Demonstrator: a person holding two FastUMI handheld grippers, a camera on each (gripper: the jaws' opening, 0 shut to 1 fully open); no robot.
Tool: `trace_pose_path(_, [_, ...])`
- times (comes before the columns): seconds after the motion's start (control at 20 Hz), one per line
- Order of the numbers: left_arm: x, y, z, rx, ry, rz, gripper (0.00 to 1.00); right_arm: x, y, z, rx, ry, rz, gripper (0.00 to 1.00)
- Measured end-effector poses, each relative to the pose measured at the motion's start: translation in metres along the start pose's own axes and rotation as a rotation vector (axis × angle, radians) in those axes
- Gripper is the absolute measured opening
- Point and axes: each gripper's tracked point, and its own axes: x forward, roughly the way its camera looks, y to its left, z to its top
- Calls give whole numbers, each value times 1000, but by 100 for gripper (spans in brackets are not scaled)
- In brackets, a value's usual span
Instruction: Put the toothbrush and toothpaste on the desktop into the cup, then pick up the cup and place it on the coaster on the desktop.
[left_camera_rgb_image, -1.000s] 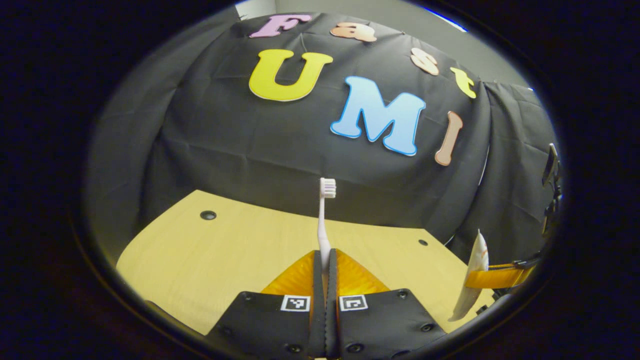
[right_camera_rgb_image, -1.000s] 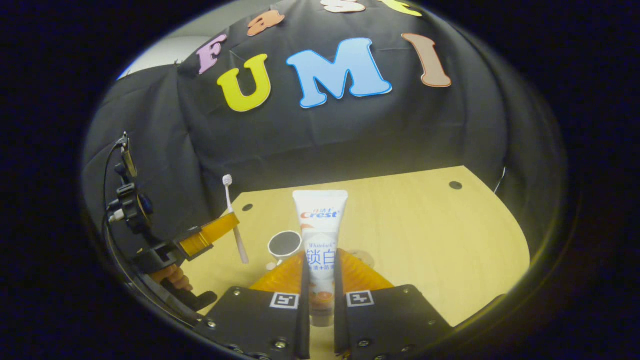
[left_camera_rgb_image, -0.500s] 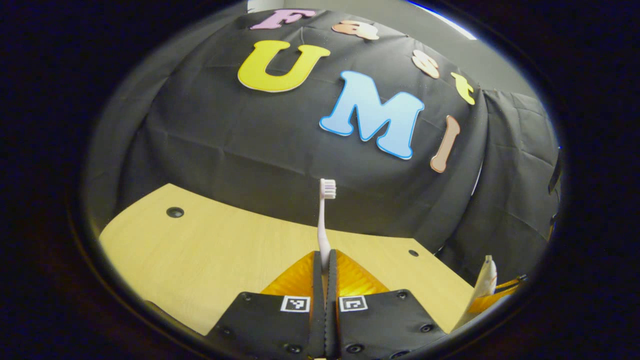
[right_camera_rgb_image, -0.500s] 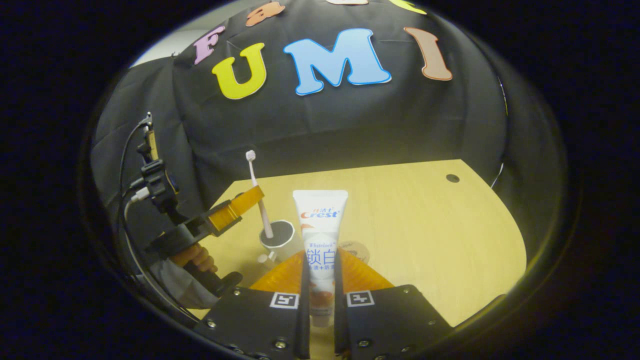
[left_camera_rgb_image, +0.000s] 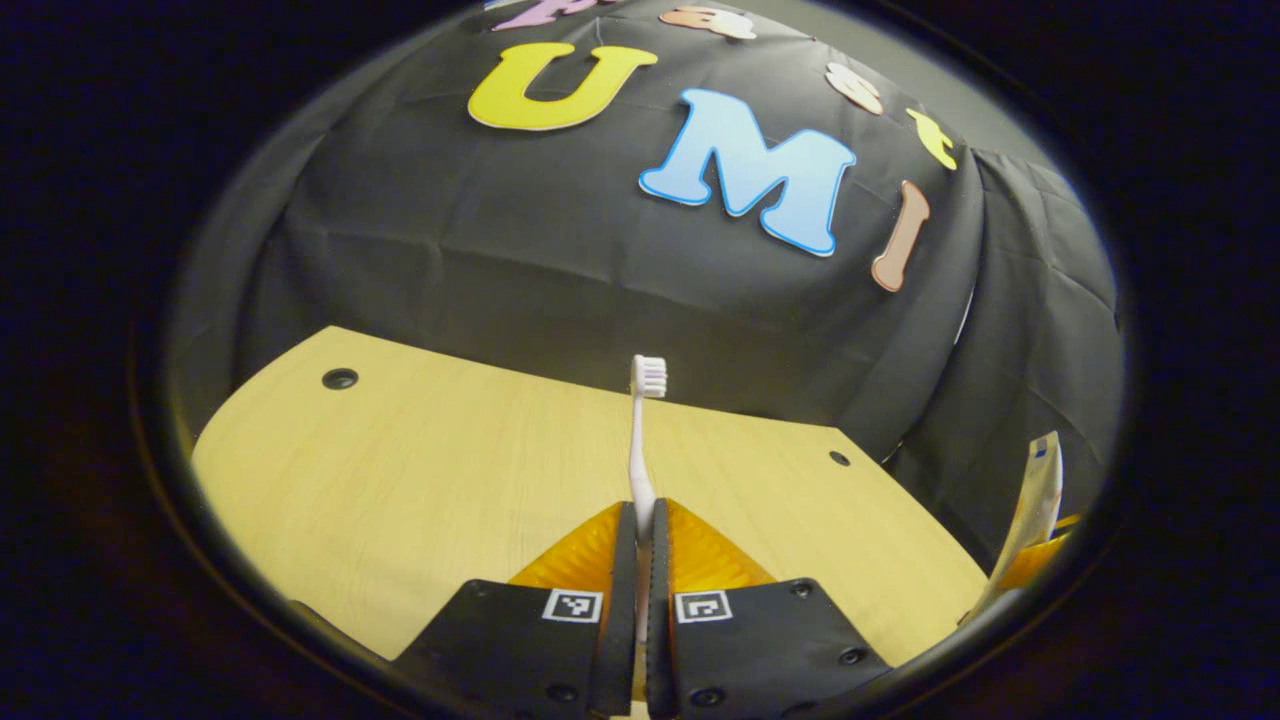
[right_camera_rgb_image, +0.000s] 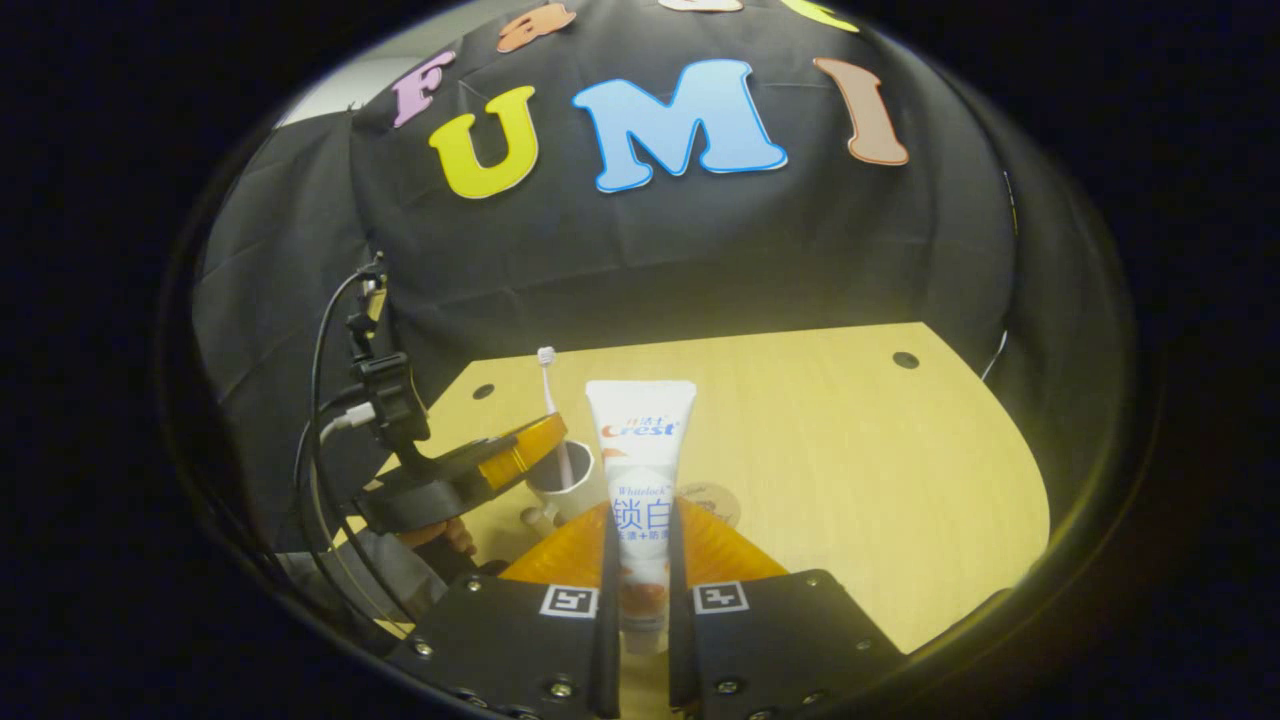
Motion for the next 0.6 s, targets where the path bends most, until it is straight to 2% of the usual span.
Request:
trace_pose_path(0.05, [-4,-2,-3,-3,11,-7,15,0,1,0,-4,-3,10,20])
trace_pose_path(0.1, [-6,-2,-4,-1,14,-2,31,0,2,2,-8,-7,21,20])
trace_pose_path(0.2, [-11,2,-3,-1,22,12,30,0,3,3,-21,-14,43,20])
trace_pose_path(0.3, [-19,4,-3,-8,29,34,53,1,5,4,-34,-29,69,20])
trace_pose_path(0.35, [-26,5,-3,-18,28,39,58,2,7,5,-39,-36,80,20])
trace_pose_path(0.4, [-33,7,-1,-28,23,50,75,2,8,5,-42,-41,92,20])
trace_pose_path(0.5, [-47,13,2,-39,12,82,82,3,10,4,-50,-50,117,20])
trace_pose_path(0.6, [-61,18,0,-38,16,113,82,4,11,5,-64,-65,137,20])
